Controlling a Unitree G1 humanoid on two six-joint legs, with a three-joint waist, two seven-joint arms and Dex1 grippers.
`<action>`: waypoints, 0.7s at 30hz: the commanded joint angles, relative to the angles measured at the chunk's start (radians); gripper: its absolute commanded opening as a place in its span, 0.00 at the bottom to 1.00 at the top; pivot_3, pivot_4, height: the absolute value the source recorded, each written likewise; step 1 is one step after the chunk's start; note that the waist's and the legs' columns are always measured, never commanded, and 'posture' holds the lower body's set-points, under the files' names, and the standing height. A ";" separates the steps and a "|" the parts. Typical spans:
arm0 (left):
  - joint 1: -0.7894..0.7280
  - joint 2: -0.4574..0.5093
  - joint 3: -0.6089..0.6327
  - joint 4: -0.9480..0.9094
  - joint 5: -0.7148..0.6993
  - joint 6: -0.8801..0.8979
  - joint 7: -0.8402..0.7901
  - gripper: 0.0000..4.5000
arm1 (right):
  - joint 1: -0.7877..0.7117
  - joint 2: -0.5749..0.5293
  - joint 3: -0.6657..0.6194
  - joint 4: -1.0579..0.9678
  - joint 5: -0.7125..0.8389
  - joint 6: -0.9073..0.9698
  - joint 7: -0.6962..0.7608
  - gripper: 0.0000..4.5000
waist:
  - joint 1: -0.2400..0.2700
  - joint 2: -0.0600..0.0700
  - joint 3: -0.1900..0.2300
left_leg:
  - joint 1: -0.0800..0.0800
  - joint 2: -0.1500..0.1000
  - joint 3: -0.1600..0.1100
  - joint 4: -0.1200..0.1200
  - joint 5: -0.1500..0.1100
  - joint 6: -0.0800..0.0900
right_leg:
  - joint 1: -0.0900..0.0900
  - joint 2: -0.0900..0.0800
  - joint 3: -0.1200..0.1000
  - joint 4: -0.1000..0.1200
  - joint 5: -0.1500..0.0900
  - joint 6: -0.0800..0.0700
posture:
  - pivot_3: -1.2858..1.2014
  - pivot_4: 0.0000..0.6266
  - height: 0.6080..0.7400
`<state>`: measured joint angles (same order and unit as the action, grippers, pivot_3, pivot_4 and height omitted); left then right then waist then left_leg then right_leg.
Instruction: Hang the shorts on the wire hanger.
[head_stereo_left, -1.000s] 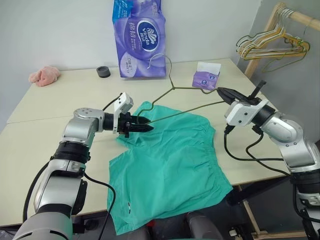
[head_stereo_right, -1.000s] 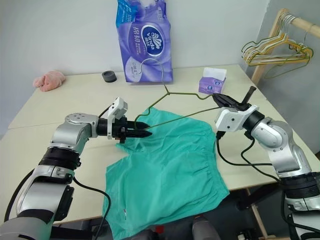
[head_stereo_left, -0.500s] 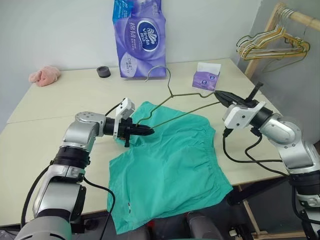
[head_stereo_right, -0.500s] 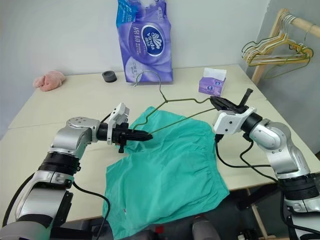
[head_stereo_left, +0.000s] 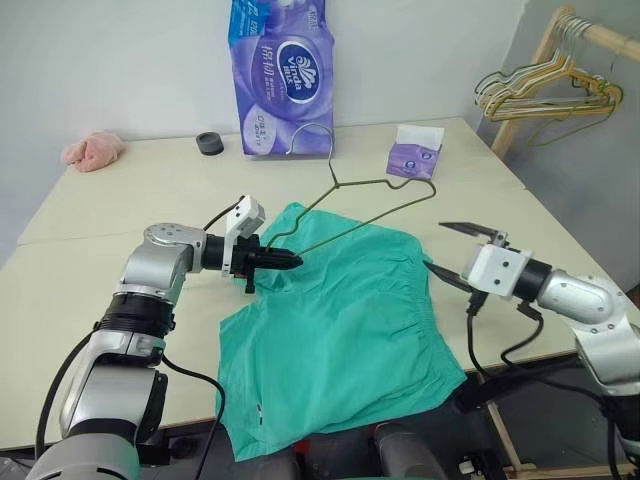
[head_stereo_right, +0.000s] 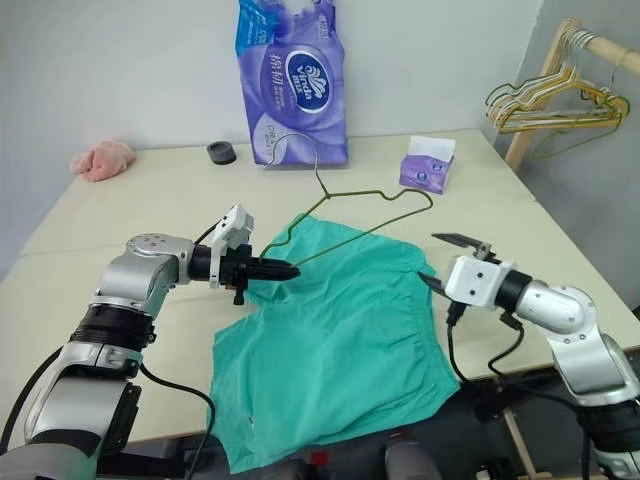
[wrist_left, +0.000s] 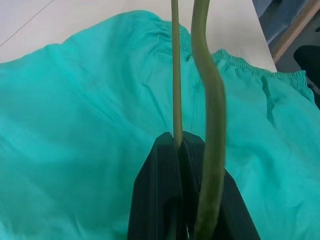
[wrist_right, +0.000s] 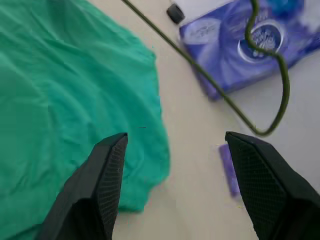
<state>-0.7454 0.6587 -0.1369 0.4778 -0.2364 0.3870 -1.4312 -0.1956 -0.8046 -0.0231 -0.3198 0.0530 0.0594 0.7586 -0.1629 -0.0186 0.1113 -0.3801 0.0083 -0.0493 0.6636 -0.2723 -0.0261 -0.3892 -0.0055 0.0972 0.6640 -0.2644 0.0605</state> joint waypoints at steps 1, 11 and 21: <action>-0.034 0.034 -0.029 -0.014 0.040 -0.094 -0.051 0.00 | -0.048 -0.061 -0.092 -0.077 0.125 0.164 0.066 0.75 | -0.002 0.000 0.000 | 0.000 0.000 0.000 0.000 0.000 0.000 | 0.000 0.000 0.000 0.000 0.000 0.000 | 0.45 0.13 1.00; -0.072 0.040 -0.100 -0.034 0.099 -0.222 -0.154 0.00 | -0.207 -0.187 0.029 -0.149 0.305 0.524 0.251 0.75 | -0.004 0.000 0.000 | -0.001 0.001 0.001 0.000 0.000 0.000 | 0.000 0.001 -0.001 -0.001 -0.001 0.000 | 0.44 0.12 1.00; -0.074 0.029 -0.109 -0.036 0.119 -0.267 -0.151 0.00 | -0.358 -0.159 0.236 -0.086 0.222 0.624 0.278 0.75 | -0.007 0.000 0.000 | -0.001 0.002 0.001 -0.001 0.000 0.000 | -0.001 0.001 -0.001 -0.001 -0.002 0.002 | 0.44 0.13 1.00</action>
<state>-0.8056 0.6809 -0.2509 0.4740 -0.1146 0.1388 -1.5819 -0.5263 -0.9615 0.2102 -0.4099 0.2933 0.6736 1.0315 -0.1694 -0.0182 0.1115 -0.3816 0.0098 -0.0478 0.6631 -0.2723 -0.0260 -0.3909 -0.0047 0.0967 0.6631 -0.2661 0.0621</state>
